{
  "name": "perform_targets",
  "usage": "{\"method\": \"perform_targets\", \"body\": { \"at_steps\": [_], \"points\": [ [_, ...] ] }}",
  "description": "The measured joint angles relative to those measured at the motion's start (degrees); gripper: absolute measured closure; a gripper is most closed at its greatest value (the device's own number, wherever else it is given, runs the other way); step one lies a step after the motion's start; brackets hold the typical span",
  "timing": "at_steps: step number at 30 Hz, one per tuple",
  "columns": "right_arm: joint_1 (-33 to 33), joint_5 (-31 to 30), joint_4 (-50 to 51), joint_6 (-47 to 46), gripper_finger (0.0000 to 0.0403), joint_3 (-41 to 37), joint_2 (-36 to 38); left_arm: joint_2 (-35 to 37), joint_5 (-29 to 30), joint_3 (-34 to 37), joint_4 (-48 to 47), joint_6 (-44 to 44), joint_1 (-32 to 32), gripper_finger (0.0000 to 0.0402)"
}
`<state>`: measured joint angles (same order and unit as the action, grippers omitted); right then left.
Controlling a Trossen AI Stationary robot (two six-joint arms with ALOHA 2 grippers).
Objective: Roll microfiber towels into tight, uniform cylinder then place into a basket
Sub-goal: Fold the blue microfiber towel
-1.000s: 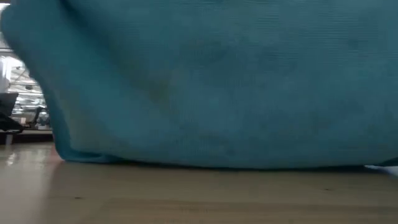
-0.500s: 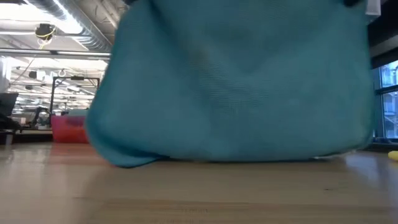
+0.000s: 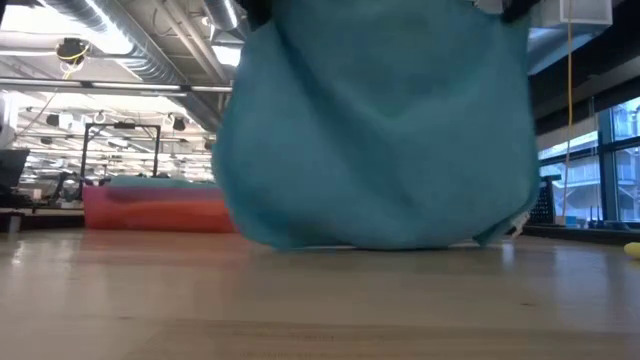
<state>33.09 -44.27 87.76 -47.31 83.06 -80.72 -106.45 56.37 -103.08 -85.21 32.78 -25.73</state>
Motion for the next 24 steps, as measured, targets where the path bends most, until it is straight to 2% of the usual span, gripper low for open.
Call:
{"method": "perform_targets", "body": {
  "at_steps": [3, 6, 11, 16, 20, 24],
  "points": [
    [-3.89, -1.29, -0.01, 1.61, 0.0400, 0.03, 0.97, 2.03, 0.45, -0.11, -4.76, 3.65, 4.46, 0.0401],
    [-7.96, -2.09, -0.61, 4.49, 0.0400, 0.03, 1.61, 2.10, 1.53, -0.03, -3.96, 3.41, 7.94, 0.0401],
    [-12.44, -3.37, -1.20, 7.32, 0.0401, 0.03, 1.86, 2.56, 8.24, 0.12, -2.03, 2.80, 11.47, 0.0401],
    [-13.92, -7.24, -0.56, 8.97, 0.0401, 0.03, 2.08, 2.51, 11.42, 2.42, -4.23, 1.72, 11.90, 0.0401],
    [-14.26, -10.82, -0.22, 7.44, 0.0401, 0.03, 2.99, 3.63, 15.02, 5.32, -4.85, 5.30, 10.29, 0.0401],
    [-12.94, -8.57, -2.14, 7.31, 0.0402, -0.32, 2.80, 4.39, 16.12, 9.95, -4.81, 9.44, 7.38, 0.0401]
  ]
}}
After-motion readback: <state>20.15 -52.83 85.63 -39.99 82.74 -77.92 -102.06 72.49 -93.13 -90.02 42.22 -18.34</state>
